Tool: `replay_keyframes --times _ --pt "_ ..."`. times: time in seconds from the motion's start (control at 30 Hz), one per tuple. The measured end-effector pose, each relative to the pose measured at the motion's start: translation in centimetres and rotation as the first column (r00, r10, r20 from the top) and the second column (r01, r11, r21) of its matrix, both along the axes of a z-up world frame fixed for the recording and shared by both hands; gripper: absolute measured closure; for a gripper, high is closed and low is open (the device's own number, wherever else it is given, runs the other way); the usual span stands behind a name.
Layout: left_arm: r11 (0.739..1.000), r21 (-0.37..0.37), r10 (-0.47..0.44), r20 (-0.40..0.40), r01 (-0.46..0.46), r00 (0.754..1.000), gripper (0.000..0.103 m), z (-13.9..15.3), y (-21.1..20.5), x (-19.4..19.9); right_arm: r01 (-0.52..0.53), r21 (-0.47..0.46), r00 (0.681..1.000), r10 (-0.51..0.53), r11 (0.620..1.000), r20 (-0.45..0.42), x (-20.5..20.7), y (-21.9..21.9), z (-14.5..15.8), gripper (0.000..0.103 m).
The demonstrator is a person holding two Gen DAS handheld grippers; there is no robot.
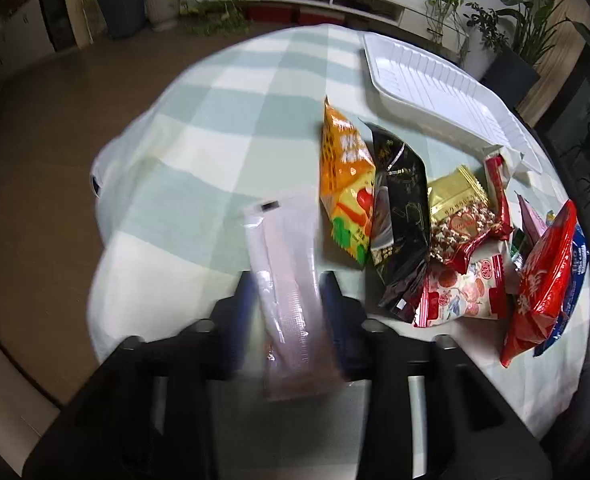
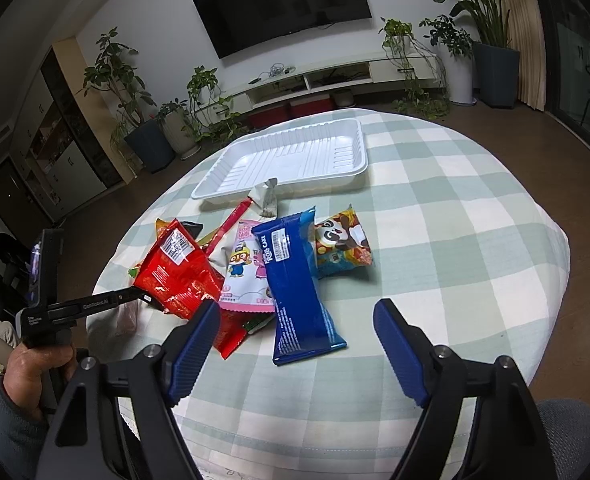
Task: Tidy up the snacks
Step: 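Grasp the pale pink stick packet with the left tool while the right tool grasps the blue cake bar, then carry both packets to the white tray and open both tools to drop them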
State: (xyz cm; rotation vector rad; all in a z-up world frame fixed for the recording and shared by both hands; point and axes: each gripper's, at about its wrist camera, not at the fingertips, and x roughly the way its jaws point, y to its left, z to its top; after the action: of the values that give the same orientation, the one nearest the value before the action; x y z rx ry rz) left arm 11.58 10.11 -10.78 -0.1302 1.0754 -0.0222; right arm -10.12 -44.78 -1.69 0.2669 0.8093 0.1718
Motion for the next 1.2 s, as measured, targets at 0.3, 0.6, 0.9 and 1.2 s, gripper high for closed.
replay_keyframes --times 0.3,0.6,0.9,1.2 --pt "0.989 0.113 -0.095 -0.032 0.098 0.995 0.073 -0.7 -1.7 0.4 -0.014 -0.005 1.000 0.014 1.000 -0.010 0.0 0.2 0.0 0.022" --pt "0.993 0.063 -0.096 -0.006 0.097 0.995 0.081 -0.8 -1.1 0.7 -0.024 -0.033 1.000 0.024 0.999 -0.003 0.1 0.5 0.6 0.022" --pt "0.991 -0.113 -0.061 0.044 0.065 0.997 0.083 0.2 1.8 -1.1 -0.043 -0.106 0.998 0.039 0.993 -0.039 1.6 0.1 0.0 0.030" --pt "0.971 -0.225 -0.064 0.093 0.084 0.994 0.083 2.2 2.8 -3.3 -0.143 -0.140 0.985 0.128 0.980 -0.114 4.2 1.8 -2.2 0.041"
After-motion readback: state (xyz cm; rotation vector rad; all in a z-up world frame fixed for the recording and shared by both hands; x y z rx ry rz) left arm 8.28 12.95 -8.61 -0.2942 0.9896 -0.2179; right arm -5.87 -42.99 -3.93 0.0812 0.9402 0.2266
